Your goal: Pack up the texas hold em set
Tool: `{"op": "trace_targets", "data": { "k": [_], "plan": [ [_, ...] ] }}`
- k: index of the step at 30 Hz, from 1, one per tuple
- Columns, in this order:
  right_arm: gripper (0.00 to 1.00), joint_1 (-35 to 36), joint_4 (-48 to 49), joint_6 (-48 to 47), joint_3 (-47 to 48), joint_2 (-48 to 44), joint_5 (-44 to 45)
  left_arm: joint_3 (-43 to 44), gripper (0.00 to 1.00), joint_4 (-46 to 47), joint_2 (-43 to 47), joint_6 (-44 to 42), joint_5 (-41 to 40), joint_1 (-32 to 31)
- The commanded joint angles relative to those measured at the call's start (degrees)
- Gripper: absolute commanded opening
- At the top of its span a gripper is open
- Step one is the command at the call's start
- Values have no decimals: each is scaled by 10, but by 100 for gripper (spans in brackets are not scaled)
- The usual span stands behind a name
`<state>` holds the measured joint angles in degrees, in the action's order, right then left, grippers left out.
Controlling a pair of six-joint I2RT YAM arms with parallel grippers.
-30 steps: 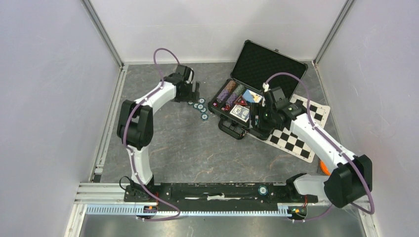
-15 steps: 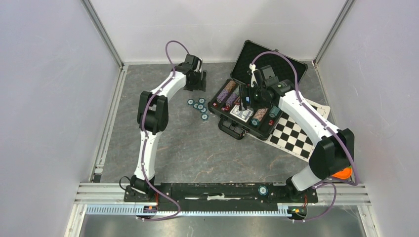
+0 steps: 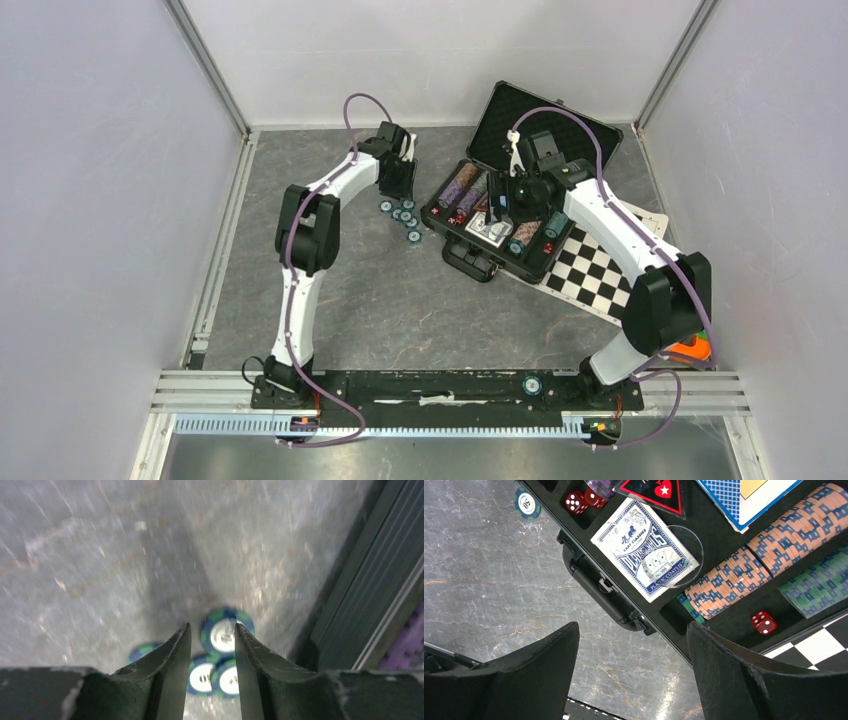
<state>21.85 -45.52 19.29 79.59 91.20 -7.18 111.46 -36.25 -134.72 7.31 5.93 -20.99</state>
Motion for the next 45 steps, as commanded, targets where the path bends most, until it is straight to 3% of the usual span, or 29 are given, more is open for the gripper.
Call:
{"op": "trace_targets", "data": {
  "k": [1, 8, 13, 20, 27, 32, 41, 45],
  "plan": [
    [84, -1, 24, 6, -4, 3, -22, -105, 42, -38, 55, -34, 2, -15],
    [83, -1, 37, 12, -14, 1, -42, -265, 41, 2, 184, -30, 23, -28],
    [83, -1, 42, 12, -16, 0, -49, -317, 41, 9, 247, -17, 22, -32],
    [83, -2, 42, 4, -24, -9, -50, -206, 43, 6, 221, 6, 0, -20],
    [83, -8, 41, -1, -35, -23, -46, -49, 44, -2, 113, 33, -74, 9],
    [82, -14, 41, -1, -45, -34, -43, 18, 44, -5, 46, 33, -112, 18],
    [83, -19, 47, 3, -65, -51, -43, 22, 46, 0, 3, 47, -140, 22],
    [82, -20, 48, 3, -64, -52, -44, -44, 45, -13, 24, 49, -144, 14]
  ]
}}
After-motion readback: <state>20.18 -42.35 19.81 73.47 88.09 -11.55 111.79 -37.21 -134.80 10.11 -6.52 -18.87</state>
